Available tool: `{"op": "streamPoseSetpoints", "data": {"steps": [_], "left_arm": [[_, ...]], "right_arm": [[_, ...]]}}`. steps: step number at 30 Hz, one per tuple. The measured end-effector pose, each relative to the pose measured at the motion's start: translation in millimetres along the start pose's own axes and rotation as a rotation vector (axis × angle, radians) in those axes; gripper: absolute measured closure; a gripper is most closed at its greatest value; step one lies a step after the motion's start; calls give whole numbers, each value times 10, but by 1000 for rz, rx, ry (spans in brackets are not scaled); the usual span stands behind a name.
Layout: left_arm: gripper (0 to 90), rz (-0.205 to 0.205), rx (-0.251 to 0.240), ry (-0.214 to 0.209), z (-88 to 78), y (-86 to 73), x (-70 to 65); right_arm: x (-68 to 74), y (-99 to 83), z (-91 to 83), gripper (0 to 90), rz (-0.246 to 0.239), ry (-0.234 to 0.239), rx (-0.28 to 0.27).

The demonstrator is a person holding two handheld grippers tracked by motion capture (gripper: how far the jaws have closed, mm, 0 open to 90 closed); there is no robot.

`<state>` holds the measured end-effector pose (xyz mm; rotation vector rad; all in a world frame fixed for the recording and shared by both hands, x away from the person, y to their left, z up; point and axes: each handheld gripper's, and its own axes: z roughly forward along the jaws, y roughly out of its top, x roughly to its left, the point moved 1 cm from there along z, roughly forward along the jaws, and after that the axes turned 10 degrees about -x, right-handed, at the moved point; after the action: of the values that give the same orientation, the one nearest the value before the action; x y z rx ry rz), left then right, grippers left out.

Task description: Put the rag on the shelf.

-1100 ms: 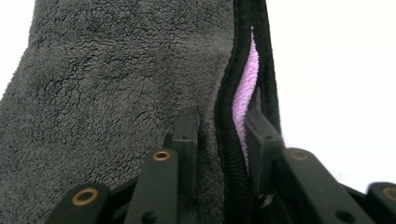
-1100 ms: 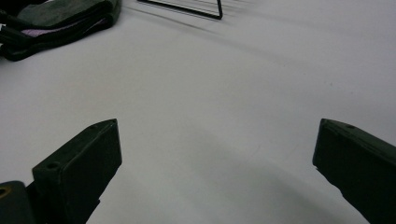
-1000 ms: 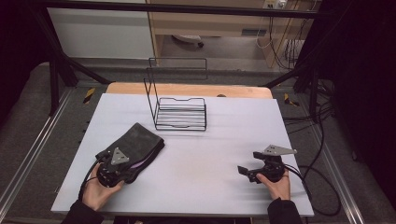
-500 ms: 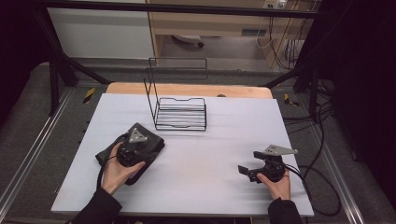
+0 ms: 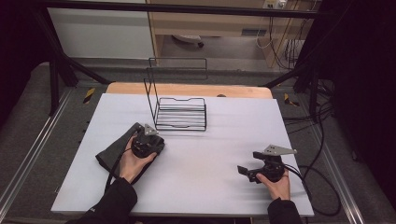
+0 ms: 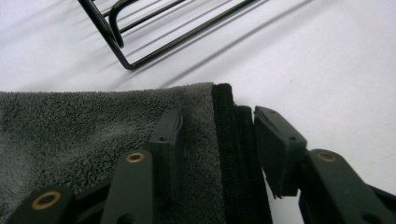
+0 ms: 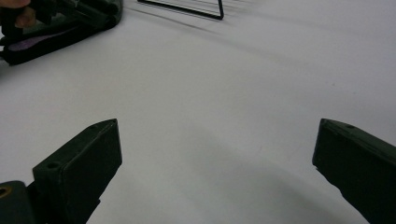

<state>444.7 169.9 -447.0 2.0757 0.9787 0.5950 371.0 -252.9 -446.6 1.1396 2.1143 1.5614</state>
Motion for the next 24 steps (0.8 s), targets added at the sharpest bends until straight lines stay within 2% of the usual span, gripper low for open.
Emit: {"op": "streamPoseSetpoints", "data": {"steps": [1, 2, 4, 6, 8, 11, 12, 15, 18, 20, 21, 22, 24], "left_arm": [[613, 24, 3, 18, 4, -1, -21], [613, 32, 6, 23, 4, -1, -29], [719, 34, 4, 28, -2, 0, -23], [772, -1, -8, 9, -16, -6, 21], [787, -42, -14, -16, -45, -4, 71], [808, -67, -35, -48, -143, 14, 89], [809, -67, -35, -48, -143, 14, 89], [813, -63, -53, -91, -322, 47, 62], [815, -53, -62, -116, -406, 56, 30], [815, -40, -67, -139, -471, 53, -20], [815, -27, -63, -170, -518, 41, -75], [815, -27, -63, -170, -518, 41, -75], [815, -5, -55, -201, -572, 22, -183]], "right_arm": [[2, 0, 0, 20, 0, 0, -2], [2, 0, 0, 20, 0, 0, -2], [3, 0, -3, 21, 1, -1, -4], [4, -1, -1, 21, 2, 0, -3], [5, -2, 0, 21, 2, 1, -1], [2, -2, 0, 21, 0, 1, 0], [2, -2, 0, 21, 0, 1, 0], [2, -3, 3, 22, -1, 3, -1], [4, -3, 4, 22, 1, 2, -1], [5, -3, 5, 22, 2, 3, -1], [5, -3, 4, 22, 1, 3, -1], [5, -3, 4, 22, 1, 3, -1], [4, -4, 5, 22, -1, 4, 0]]}}
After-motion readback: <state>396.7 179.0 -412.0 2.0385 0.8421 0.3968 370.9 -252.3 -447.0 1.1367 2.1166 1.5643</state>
